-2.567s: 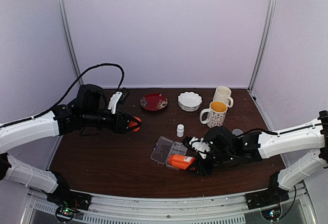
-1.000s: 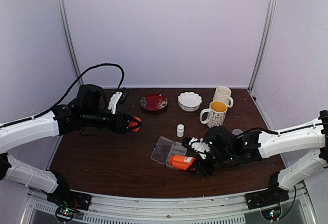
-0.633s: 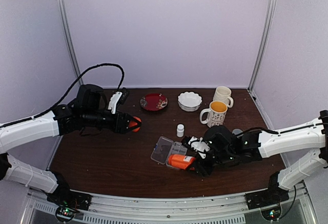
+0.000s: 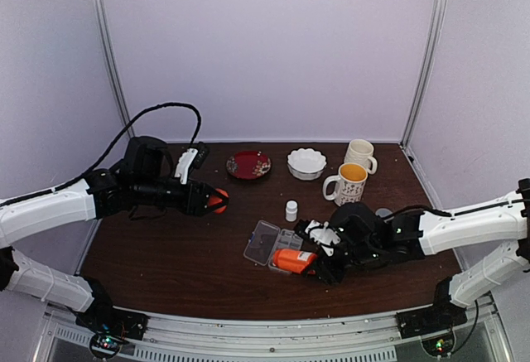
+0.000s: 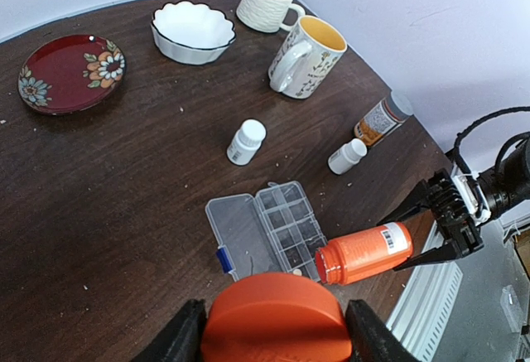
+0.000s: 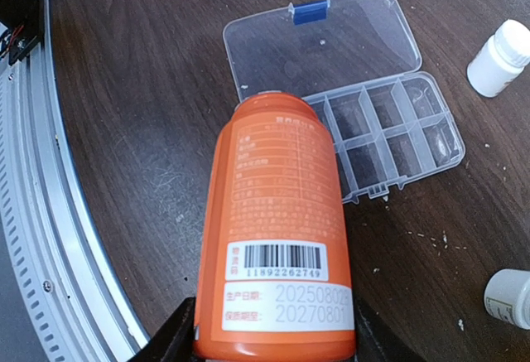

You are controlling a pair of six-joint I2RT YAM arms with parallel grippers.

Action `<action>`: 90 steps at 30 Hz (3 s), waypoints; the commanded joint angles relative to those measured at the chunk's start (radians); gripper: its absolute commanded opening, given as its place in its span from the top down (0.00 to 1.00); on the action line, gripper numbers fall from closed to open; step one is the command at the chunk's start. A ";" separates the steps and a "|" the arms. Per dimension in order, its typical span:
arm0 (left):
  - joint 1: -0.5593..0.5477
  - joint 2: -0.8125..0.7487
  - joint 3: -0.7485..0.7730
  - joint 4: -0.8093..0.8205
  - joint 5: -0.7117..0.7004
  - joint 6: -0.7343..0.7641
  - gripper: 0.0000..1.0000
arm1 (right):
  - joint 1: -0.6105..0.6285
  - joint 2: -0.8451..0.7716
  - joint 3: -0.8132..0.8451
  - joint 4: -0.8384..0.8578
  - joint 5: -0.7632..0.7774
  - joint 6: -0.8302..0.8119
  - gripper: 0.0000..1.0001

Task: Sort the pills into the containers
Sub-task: Pour the pill into the compartment of the pill container.

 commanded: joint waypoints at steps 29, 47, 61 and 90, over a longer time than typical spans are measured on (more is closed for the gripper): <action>0.004 -0.010 0.002 0.033 0.003 0.010 1.00 | 0.005 -0.024 -0.019 0.062 -0.042 0.028 1.00; 0.005 -0.010 0.002 0.033 0.003 0.009 1.00 | 0.005 -0.021 0.016 -0.015 0.021 0.010 1.00; 0.005 -0.011 0.006 0.029 0.003 0.011 1.00 | 0.006 -0.025 -0.004 0.035 -0.003 0.020 1.00; 0.005 0.001 0.010 0.035 0.008 0.008 1.00 | 0.005 -0.117 -0.083 0.053 0.013 0.065 1.00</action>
